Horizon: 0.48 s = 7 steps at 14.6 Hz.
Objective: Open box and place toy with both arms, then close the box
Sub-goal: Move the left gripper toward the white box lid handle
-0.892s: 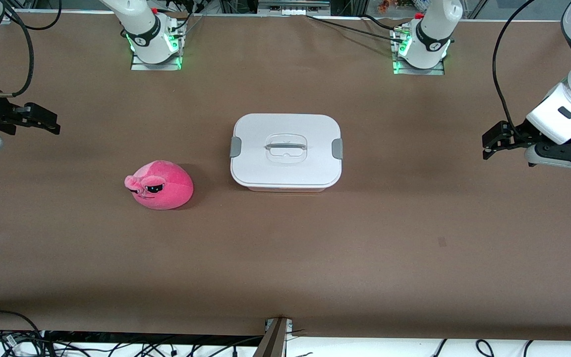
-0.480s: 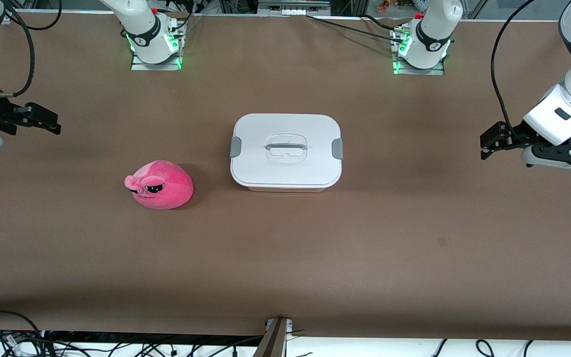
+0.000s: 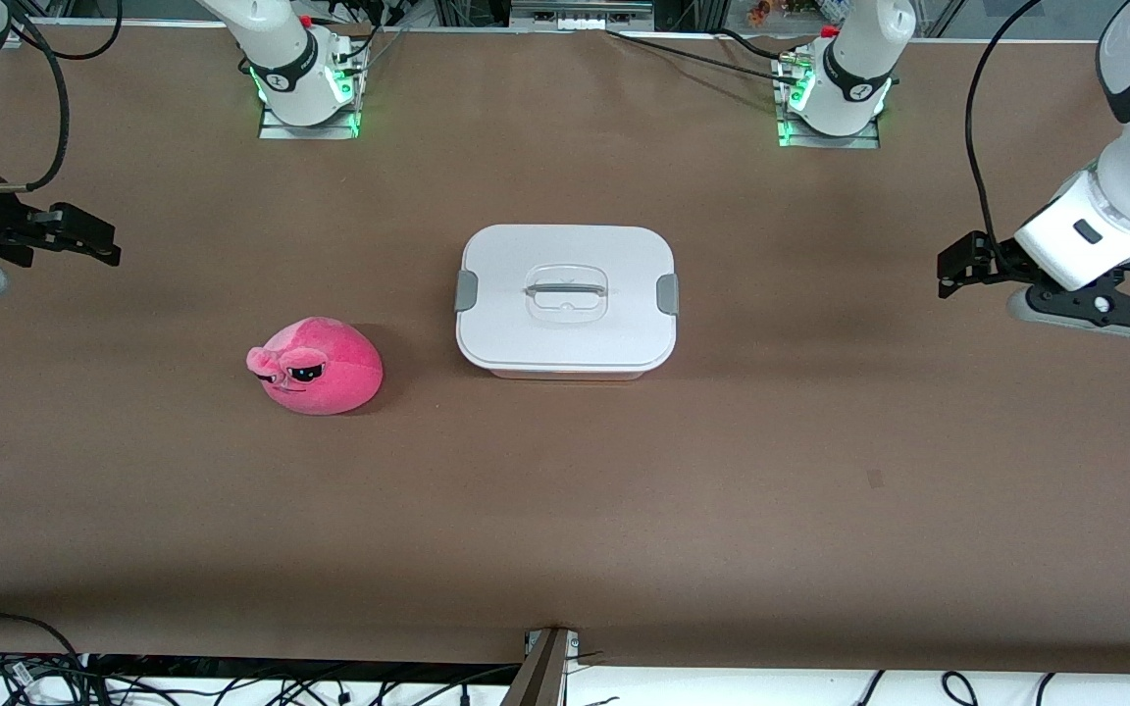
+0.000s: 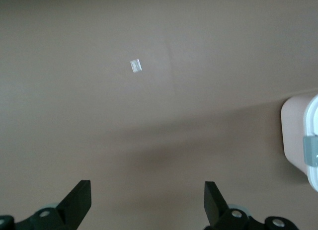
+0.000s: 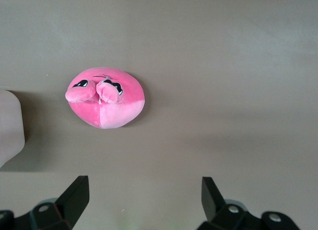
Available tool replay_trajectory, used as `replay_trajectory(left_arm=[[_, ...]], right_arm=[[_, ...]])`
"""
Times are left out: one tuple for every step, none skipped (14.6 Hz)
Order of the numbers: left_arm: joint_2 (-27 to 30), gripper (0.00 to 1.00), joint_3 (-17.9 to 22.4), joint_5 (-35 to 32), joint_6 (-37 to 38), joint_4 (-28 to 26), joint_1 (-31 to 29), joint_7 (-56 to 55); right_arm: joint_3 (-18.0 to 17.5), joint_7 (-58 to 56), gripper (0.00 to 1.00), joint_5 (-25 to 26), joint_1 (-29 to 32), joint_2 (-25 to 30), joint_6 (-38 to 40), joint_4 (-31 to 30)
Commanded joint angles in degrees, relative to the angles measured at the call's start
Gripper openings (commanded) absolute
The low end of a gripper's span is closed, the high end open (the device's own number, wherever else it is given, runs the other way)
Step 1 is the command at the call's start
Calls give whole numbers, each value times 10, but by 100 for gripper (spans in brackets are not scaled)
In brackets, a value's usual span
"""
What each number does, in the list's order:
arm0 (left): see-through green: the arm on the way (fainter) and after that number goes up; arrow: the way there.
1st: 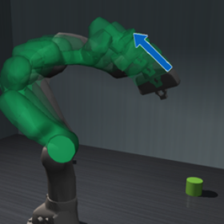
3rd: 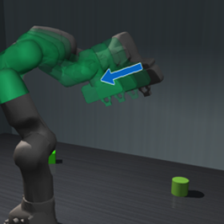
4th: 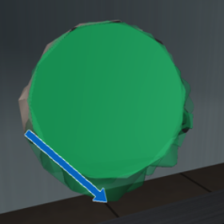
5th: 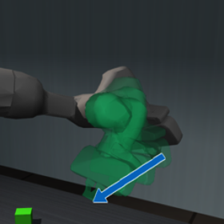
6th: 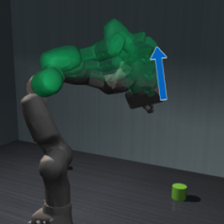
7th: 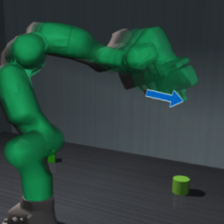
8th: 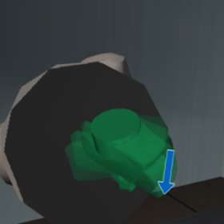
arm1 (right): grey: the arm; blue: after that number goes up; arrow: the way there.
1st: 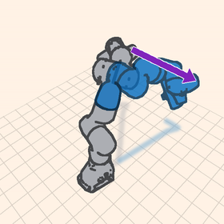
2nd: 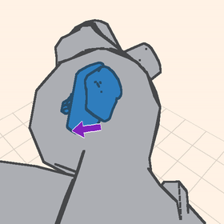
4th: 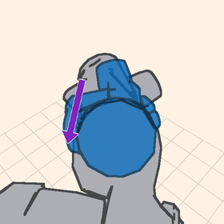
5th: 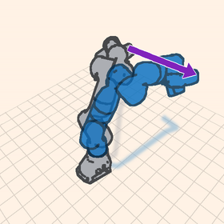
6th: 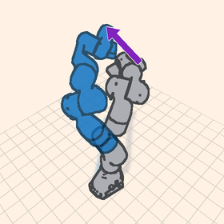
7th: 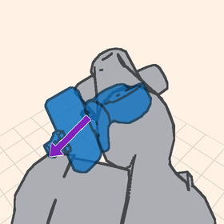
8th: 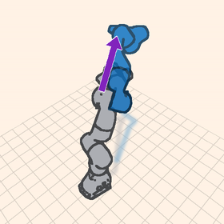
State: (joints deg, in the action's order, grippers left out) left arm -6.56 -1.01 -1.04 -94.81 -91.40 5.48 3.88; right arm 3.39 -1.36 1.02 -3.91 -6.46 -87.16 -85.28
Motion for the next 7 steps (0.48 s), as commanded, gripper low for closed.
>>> replay_trajectory(left_arm=[[-39,100,-36,-2,21,14,16,-1],[-57,100,-56,-2,20,18,24,-2],[-75,100,-68,-4,17,19,33,-1],[-89,100,-72,-1,14,22,40,1],[-106,100,-82,9,8,39,50,0],[-124,100,-88,10,2,59,59,2],[-138,100,-99,10,1,68,74,16]], right_arm=[[-1,-7,100,2,3,-7,5,15],[0,-7,100,1,5,-7,5,15],[0,-7,100,1,5,-7,5,14],[0,-7,100,1,4,-10,4,15],[0,-6,100,2,3,-19,4,14],[0,-6,100,6,2,-34,4,15],[0,-6,100,7,2,-44,4,15]])
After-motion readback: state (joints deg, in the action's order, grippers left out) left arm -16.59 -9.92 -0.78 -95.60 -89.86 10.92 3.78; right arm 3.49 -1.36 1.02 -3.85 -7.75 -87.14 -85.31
